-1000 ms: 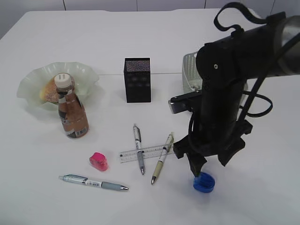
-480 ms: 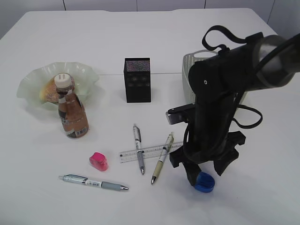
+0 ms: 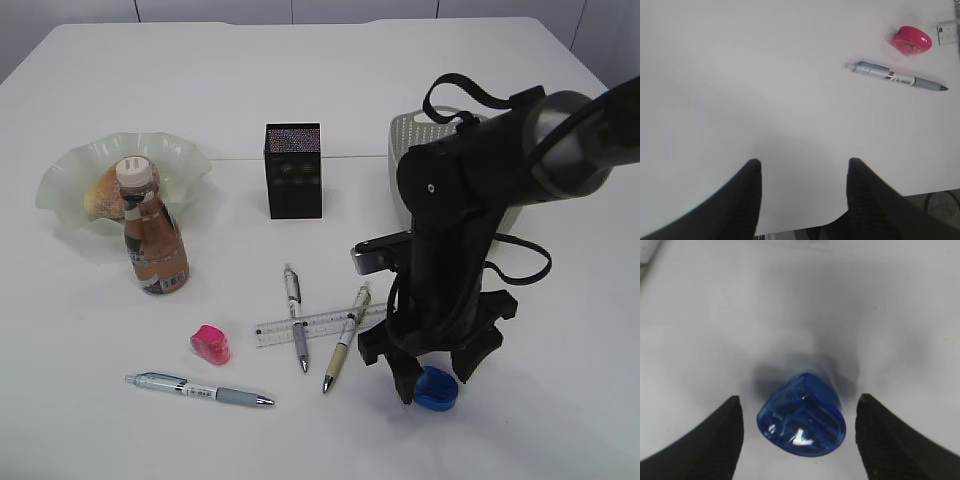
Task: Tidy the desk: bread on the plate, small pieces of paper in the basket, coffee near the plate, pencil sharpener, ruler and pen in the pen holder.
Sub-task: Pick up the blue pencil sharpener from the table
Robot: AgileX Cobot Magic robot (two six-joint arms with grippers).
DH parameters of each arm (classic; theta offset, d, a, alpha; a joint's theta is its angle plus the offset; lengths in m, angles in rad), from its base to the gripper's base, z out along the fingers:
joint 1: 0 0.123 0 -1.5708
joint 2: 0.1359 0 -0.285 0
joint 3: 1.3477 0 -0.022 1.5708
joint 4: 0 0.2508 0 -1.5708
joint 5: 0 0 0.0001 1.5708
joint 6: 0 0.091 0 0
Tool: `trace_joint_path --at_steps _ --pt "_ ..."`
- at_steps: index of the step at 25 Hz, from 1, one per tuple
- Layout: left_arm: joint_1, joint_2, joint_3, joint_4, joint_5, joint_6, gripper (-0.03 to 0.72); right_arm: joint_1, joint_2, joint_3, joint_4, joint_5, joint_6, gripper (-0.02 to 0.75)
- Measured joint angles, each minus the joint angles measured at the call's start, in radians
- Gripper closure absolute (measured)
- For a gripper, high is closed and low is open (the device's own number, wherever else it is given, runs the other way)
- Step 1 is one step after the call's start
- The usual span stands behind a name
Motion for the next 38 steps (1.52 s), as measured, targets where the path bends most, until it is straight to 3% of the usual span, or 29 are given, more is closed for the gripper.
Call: trace_joint_path --at_steps 26,38 --pt "0.0 0.0 0.0 0.0 -0.006 0.0 0.294 0.0 0.0 0.0 0.004 0.023 -0.091 0.26" --pt "0.0 0.0 0.0 0.0 -0.006 0.0 0.296 0.0 -0.009 -0.011 0.004 0.041 -0.114 0.463"
